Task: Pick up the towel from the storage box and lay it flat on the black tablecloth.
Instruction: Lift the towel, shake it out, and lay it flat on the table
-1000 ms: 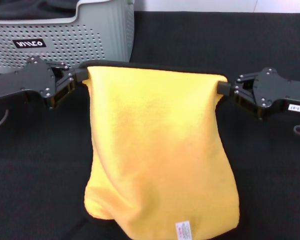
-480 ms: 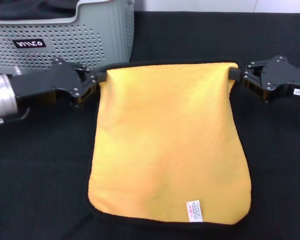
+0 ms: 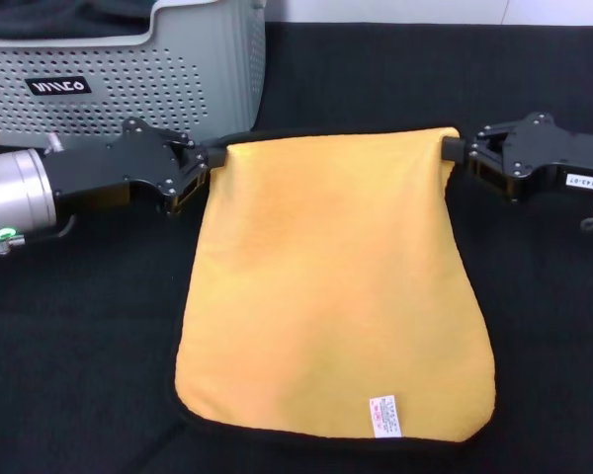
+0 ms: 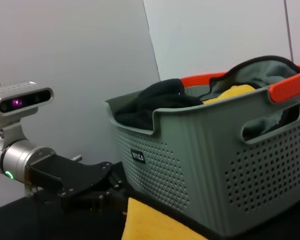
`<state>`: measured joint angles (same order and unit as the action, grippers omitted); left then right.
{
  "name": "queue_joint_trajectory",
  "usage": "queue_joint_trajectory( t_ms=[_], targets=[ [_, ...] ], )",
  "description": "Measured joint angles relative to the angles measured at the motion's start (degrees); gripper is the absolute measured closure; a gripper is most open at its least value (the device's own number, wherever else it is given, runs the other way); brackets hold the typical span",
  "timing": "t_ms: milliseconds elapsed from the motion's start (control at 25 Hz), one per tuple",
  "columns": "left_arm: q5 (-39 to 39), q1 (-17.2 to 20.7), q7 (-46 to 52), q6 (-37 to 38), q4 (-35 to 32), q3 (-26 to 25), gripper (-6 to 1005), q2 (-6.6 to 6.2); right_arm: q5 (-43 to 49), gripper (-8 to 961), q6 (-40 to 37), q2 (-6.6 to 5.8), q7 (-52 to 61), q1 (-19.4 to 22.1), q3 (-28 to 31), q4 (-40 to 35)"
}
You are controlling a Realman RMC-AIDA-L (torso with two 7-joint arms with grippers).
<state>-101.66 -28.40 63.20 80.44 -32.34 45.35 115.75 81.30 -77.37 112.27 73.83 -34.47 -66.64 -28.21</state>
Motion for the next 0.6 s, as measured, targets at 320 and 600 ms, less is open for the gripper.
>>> queue_joint_trajectory(
  t_ms=[320, 600],
  targets=[
    [0.2, 0.4, 0.0, -2.7, 0.0, -0.1, 987, 0.26, 0.4, 938, 1.1, 0.32, -0.4, -0.3, -0.3, 0.8],
    [0.0, 0.5, -0.1, -2.8, 0.0, -0.1, 988, 0.52, 1.6, 937, 2.6, 1.17, -0.6, -0.3, -0.4, 0.8]
  ],
)
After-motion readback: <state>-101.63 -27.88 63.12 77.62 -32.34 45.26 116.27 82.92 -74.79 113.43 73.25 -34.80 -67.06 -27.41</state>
